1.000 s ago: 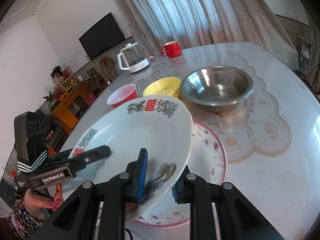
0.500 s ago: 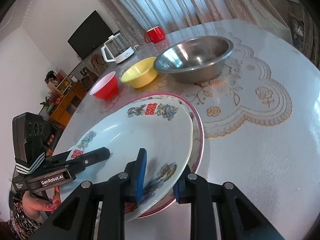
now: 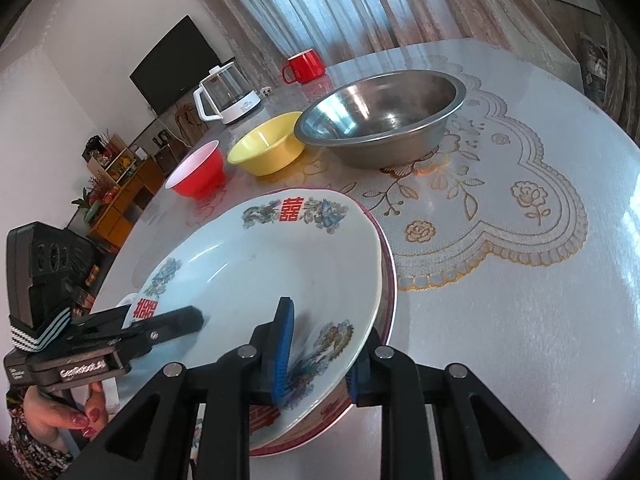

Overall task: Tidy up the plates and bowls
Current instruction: 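Lower the plate onto the pink-rimmed plate and open the right gripper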

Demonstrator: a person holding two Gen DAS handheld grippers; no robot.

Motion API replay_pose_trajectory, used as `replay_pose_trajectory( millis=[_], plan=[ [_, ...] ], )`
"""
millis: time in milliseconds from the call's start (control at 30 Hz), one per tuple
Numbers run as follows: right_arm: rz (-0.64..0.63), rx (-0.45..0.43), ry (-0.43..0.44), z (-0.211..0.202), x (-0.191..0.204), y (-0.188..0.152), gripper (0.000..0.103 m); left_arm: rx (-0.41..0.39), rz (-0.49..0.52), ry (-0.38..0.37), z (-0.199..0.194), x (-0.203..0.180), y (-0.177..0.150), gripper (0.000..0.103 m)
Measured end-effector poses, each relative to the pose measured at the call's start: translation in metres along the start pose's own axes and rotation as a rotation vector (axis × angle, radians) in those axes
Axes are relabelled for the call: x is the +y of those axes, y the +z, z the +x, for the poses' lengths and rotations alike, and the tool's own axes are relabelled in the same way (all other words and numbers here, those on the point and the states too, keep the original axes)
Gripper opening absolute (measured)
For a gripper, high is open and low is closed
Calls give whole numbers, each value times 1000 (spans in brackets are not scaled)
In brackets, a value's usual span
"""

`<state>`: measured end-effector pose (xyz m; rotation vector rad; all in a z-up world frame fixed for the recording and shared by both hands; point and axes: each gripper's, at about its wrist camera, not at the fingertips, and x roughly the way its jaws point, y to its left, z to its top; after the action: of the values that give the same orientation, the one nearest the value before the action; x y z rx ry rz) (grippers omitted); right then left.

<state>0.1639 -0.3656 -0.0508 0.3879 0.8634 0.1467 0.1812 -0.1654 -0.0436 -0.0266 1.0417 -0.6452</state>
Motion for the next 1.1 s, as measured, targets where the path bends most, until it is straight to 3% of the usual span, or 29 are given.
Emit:
replay_pose_trajectory(
  millis=[267,367,533,700,833,933,1100],
  plan=[
    [67,59,24,-15,-2,-5,29,-12,8,24,3,-2,0,41],
    [101,53,76,-26,-6,-13,29,-11,5,22,3,-1,1,40],
    [78,28,43,-34,-2,-19,21,8,-42,8,1,2,2,41],
    [97,15,35,-25,-8,-12,19,25,-76,0,-6,2,1,41],
    [82,10,17,-19,-6,-10,19,29,-115,-43,-14,5,-3,48],
    [86,7,17,-19,-7,-9,19,28,-127,-48,-21,2,-8,60],
    [50,-8,-34,-20,-1,-9,20,24,-142,-65,-33,-3,-16,63]
  ],
)
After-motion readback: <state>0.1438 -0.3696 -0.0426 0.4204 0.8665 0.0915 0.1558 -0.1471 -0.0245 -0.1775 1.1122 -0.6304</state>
